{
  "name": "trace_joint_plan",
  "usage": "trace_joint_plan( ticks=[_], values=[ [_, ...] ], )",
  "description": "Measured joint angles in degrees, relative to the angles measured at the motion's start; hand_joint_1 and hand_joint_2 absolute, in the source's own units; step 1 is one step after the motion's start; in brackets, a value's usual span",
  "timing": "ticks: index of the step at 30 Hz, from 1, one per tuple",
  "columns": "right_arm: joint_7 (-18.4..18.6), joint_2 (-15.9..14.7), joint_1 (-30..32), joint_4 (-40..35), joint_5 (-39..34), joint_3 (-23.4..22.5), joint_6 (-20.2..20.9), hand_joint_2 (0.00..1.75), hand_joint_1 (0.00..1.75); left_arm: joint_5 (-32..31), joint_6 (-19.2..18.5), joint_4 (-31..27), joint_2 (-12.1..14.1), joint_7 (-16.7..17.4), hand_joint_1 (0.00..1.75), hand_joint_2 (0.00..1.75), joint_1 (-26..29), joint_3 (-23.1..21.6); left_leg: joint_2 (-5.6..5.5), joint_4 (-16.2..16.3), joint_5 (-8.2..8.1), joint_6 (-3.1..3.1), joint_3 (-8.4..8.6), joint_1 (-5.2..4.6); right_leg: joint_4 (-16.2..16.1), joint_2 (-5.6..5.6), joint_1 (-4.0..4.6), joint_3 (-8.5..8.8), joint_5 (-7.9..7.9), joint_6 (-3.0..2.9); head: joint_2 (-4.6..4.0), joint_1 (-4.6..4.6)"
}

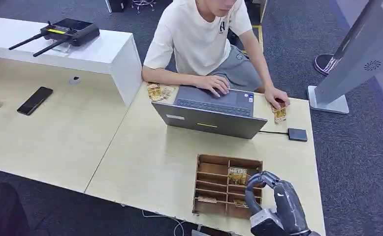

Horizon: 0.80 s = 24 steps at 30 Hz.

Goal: Pass the card to the sensor for recognition and then transmit it.

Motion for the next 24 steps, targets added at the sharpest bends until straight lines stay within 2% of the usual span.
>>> trace_joint_plan(
  ticks=[1, 2, 3, 5, 9, 11, 13, 15, 17, 18, 19, 20, 21, 23, 24],
  values=[
    [0.1, -0.3, 0.2, 0.0, 0.7, 0.3, -0.3, 1.75, 0.91, 0.0, 0.0, 0.0, 0.0, 0.0, 0.0, 0.0, 0.0, 0.0, 0.0, 0.0, 0.0, 0.0, 0.0, 0.0, 0.0, 0.0, 0.0, 0.0, 0.0, 0.0, 0.0, 0.02],
    [0.2, -0.5, 0.3, 0.0, 1.5, 0.6, -0.6, 1.75, 0.77, 0.0, 0.0, 0.0, 0.0, 0.0, 0.0, 0.0, -0.1, 0.0, 0.0, 0.0, 0.0, 0.0, 0.0, 0.0, 0.0, 0.0, 0.0, 0.0, 0.0, 0.0, 0.0, 0.0],
    [0.2, -0.8, 0.3, 0.0, 2.2, 0.8, -1.0, 1.75, 0.73, 0.1, 0.0, 0.0, 0.0, 0.0, 0.0, 0.0, -0.1, 0.0, 0.0, 0.0, 0.0, 0.0, 0.0, 0.0, 0.0, 0.0, 0.0, 0.0, 0.0, 0.0, 0.0, 0.0],
    [0.2, -1.3, 0.4, 0.0, 3.1, 1.4, -1.5, 1.75, 0.94, 0.1, 0.0, 0.0, 0.0, 0.0, 0.0, 0.0, -0.1, 0.0, 0.0, 0.0, 0.0, 0.0, 0.0, 0.0, 0.0, 0.0, 0.0, 0.0, 0.0, 0.0, 0.0, 0.02],
    [0.2, -2.1, 0.5, 0.1, 4.9, 2.2, -2.4, 1.75, 0.89, 0.1, 0.0, 0.0, 0.0, 0.0, 0.0, 0.0, -0.2, -0.1, 0.0, 0.0, 0.0, 0.01, 0.0, 0.0, 0.0, 0.0, 0.0, 0.0, 0.0, 0.0, 0.0, 0.0],
    [0.2, -2.3, 0.6, 0.1, 5.3, 2.5, -2.6, 1.75, 1.01, 0.1, 0.0, 0.0, 0.0, 0.0, 0.0, 0.0, -0.2, -0.1, 0.0, 0.0, 0.0, 0.01, 0.0, 0.0, 0.0, 0.0, 0.0, 0.0, 0.0, 0.0, 0.0, 0.0],
    [0.4, -2.8, 0.6, 0.2, 6.4, 3.0, -3.1, 1.75, 0.96, 0.2, 0.0, 0.0, 0.0, 0.0, 0.0, 0.0, -0.2, -0.1, 0.0, 0.0, 0.0, 0.01, 0.0, 0.0, 0.0, 0.0, 0.0, 0.0, 0.0, 0.0, 0.0, 0.0],
    [0.6, -3.3, 0.7, 0.3, 7.3, 3.3, -3.7, 1.75, 1.01, 0.3, 0.0, 0.0, 0.0, 0.0, 0.0, 0.0, -0.2, -0.1, 0.0, 0.0, -0.01, 0.01, -0.01, 0.0, 0.0, 0.0, 0.0, 0.0, 0.0, 0.0, 0.0, 0.02],
    [1.0, -3.8, 0.9, 0.3, 8.3, 3.5, -4.1, 1.75, 0.96, 0.4, 0.0, 0.0, 0.0, 0.0, 0.0, 0.0, -0.2, -0.1, 0.0, 0.0, -0.01, 0.01, -0.01, 0.0, 0.0, 0.0, 0.0, 0.0, 0.0, 0.0, 0.0, 0.02],
    [1.2, -4.2, 0.9, 0.3, 8.7, 3.6, -4.4, 1.75, 1.06, 0.4, 0.0, 0.0, 0.0, 0.0, 0.0, 0.0, -0.2, -0.2, 0.0, 0.0, -0.01, 0.01, -0.01, 0.0, 0.0, 0.0, 0.0, 0.0, 0.0, 0.0, 0.0, 0.0],
    [1.3, -4.4, 1.0, 0.3, 9.0, 3.7, -4.7, 1.75, 1.06, 0.4, 0.0, 0.0, 0.1, 0.0, 0.0, 0.0, -0.2, -0.2, 0.0, 0.0, -0.01, 0.01, 0.0, 0.0, 0.0, 0.0, 0.0, 0.0, 0.0, 0.0, 0.0, 0.0],
    [1.3, -4.7, 1.0, 0.3, 9.5, 4.0, -4.9, 1.75, 1.27, 0.4, 0.0, 0.0, 0.1, 0.0, 0.0, 0.0, -0.2, -0.2, 0.0, 0.0, -0.01, 0.01, 0.0, 0.0, 0.0, 0.0, 0.0, 0.0, 0.0, 0.0, 0.0, 0.0],
    [1.3, -5.1, 1.1, 0.3, 10.3, 4.3, -5.1, 1.75, 1.29, 0.4, 0.0, 0.0, 0.1, 0.0, 0.0, 0.0, -0.2, -0.2, 0.0, 0.0, -0.01, 0.01, -0.01, 0.0, 0.0, 0.0, 0.0, 0.0, 0.0, 0.0, 0.0, 0.0],
    [1.3, -5.7, 1.1, 0.3, 11.6, 4.8, -5.7, 1.75, 1.1, 0.4, 0.0, 0.0, 0.1, 0.1, 0.0, 0.0, -0.2, -0.4, 0.0, 0.0, -0.01, 0.01, -0.01, 0.0, 0.0, 0.0, 0.0, 0.0, 0.0, 0.0, 0.0, 0.02],
    [1.3, -6.1, 1.1, 0.3, 12.0, 5.0, -5.9, 1.75, 1.1, 0.4, 0.0, 0.0, 0.2, 0.1, 0.0, 0.0, -0.2, -0.5, 0.0, 0.0, -0.01, 0.01, -0.01, 0.0, 0.0, 0.0, 0.0, 0.0, 0.0, 0.0, 0.0, 0.0]
  ],
)
